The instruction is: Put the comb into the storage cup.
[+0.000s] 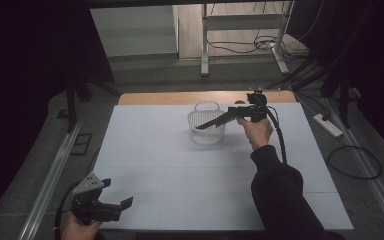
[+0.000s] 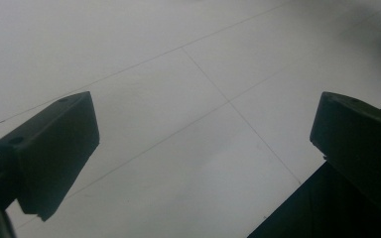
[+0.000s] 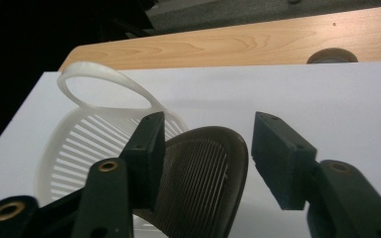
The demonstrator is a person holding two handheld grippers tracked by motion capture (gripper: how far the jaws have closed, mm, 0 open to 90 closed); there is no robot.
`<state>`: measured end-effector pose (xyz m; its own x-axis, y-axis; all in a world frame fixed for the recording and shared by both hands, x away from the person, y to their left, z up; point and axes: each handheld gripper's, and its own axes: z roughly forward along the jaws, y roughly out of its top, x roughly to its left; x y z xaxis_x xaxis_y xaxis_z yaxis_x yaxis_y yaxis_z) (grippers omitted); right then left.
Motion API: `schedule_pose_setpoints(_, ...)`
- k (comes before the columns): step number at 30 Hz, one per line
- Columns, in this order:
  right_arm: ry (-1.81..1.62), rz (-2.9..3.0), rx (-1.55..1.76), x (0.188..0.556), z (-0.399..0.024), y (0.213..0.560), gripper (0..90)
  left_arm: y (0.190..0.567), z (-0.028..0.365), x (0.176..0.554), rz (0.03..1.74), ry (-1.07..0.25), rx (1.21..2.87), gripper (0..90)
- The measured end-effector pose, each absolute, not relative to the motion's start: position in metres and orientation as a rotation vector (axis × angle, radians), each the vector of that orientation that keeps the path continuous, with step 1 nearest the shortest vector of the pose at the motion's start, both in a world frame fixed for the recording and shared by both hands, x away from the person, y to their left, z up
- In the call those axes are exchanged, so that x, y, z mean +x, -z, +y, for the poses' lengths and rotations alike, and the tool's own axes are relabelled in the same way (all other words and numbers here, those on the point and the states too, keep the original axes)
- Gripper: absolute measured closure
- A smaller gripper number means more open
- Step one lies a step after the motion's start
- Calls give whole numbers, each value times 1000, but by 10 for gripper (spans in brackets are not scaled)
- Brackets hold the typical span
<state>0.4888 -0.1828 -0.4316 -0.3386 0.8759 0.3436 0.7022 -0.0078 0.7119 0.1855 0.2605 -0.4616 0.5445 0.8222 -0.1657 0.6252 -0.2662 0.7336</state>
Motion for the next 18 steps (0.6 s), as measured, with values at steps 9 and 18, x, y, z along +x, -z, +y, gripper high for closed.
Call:
schedule_pose_setpoints(9, -1158, 2101, 1613, 488, -178, 433, 357, 462, 261, 186, 1169, -316, 1995, 0)
schedule_pose_setpoints(18, -1113, 2128, 1563, 487, -173, 433, 268, 462, 260, 186, 1169, -316, 1995, 0)
